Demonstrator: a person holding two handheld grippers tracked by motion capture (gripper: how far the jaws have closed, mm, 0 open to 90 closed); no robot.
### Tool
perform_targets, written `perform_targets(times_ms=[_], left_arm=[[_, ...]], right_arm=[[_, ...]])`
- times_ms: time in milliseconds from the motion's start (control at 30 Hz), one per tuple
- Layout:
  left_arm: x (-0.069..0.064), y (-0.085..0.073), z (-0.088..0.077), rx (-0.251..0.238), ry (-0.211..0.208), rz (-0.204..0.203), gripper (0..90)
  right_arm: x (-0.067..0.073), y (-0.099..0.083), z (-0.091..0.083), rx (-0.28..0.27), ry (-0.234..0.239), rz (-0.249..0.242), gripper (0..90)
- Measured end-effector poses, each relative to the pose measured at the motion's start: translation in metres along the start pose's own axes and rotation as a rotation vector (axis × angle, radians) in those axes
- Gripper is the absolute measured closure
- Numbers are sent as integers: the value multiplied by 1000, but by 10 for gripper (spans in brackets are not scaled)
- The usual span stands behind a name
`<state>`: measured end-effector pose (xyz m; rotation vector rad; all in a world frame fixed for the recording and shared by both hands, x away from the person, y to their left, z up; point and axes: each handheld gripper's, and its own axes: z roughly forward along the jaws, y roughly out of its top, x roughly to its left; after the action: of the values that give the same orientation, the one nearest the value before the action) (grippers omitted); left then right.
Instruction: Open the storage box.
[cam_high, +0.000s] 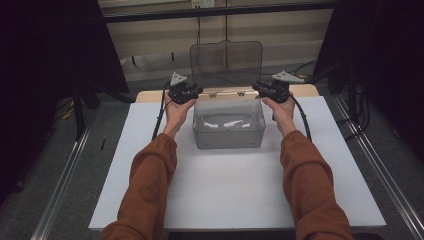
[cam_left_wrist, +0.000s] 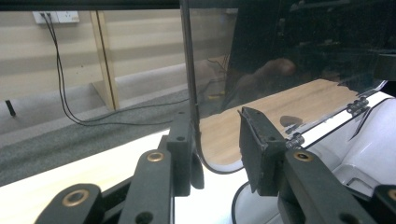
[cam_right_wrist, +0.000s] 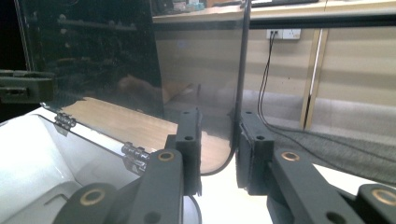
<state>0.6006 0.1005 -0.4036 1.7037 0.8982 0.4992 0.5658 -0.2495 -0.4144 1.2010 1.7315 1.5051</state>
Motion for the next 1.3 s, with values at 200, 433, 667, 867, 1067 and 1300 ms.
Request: perform_targets(times_ms=[200, 433, 667, 867, 1067, 1300], left_arm=[[1, 3, 1, 32, -2, -20, 658], [3, 4, 2, 53, -12, -43, 653], [3, 3, 6, 54, -7, -74, 619], [3, 4, 7, 75, -9, -83, 599], [4, 5, 8, 97, -14, -94, 578], [4, 5, 9, 119, -7, -115, 562]], right_arm=[[-2, 2, 2, 22, 6, 72, 729], [-3, 8, 4, 64, 3, 93, 727], [-4, 9, 6, 88, -2, 130, 716], [-4, 11, 7, 106, -3, 158, 713], [-6, 9, 9, 109, -1, 172, 702], [-6, 10, 11, 138, -4, 191, 686]])
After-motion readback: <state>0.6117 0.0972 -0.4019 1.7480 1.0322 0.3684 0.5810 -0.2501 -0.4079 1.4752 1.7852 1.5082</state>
